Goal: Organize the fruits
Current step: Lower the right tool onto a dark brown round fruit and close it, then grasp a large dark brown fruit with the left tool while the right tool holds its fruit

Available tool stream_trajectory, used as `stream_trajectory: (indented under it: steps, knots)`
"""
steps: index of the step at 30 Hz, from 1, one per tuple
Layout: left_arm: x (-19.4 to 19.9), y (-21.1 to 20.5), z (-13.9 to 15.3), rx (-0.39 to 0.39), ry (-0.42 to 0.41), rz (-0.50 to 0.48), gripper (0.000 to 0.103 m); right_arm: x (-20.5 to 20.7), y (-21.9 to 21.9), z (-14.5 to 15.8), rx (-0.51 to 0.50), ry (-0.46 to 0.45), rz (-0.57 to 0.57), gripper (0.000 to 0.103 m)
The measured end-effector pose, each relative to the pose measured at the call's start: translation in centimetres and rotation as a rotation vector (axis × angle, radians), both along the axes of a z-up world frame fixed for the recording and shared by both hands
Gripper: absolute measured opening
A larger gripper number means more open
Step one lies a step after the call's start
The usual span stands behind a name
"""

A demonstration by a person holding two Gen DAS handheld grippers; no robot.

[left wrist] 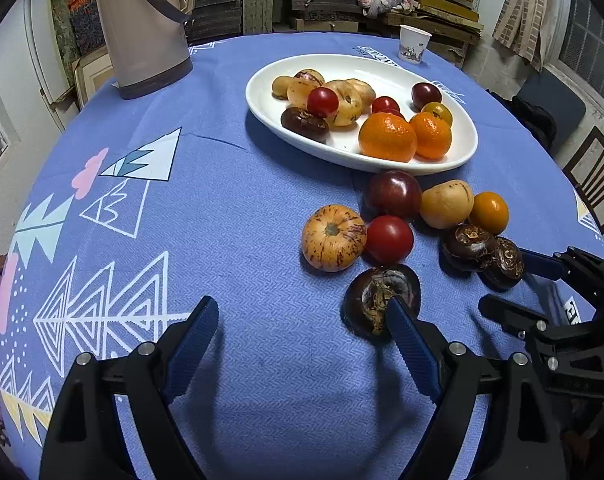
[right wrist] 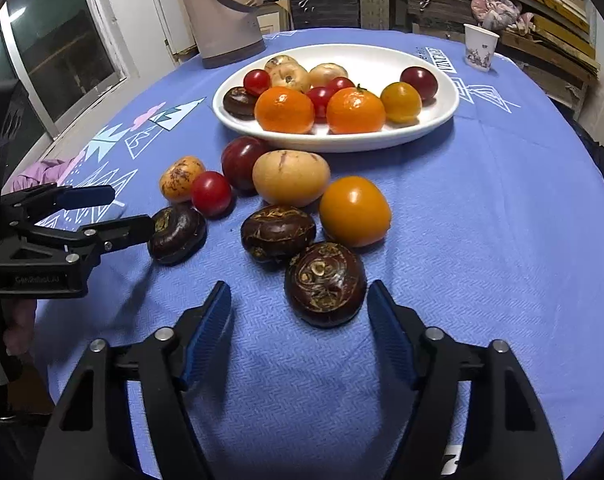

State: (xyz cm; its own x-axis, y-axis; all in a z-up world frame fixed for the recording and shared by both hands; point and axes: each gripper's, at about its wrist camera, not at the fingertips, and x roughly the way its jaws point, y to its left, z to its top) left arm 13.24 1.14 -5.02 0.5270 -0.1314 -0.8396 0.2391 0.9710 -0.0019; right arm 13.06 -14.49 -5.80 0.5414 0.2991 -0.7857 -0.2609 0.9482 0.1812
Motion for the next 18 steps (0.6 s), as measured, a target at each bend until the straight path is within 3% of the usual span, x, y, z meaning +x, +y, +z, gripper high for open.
stream_trajectory:
  steps: [2, 15, 18]
  knots:
    - [-0.1, -0.1, 0.0, 0.002, 0.000, 0.001, 0.087, 0.0, -0.5, 0.0, 0.013, 0.002, -0.009, 0.042]
    - [-0.6, -2.7, -0.1, 0.030, 0.000, -0.063, 0.087, -0.5, -2.0, -0.3, 0.125, -0.013, 0.001, 0.043]
    - [-0.4, -3.3, -0.5, 0.037, 0.006, -0.074, 0.087, -0.9, -1.0, -0.2, 0.082, -0.027, 0.032, 0.055]
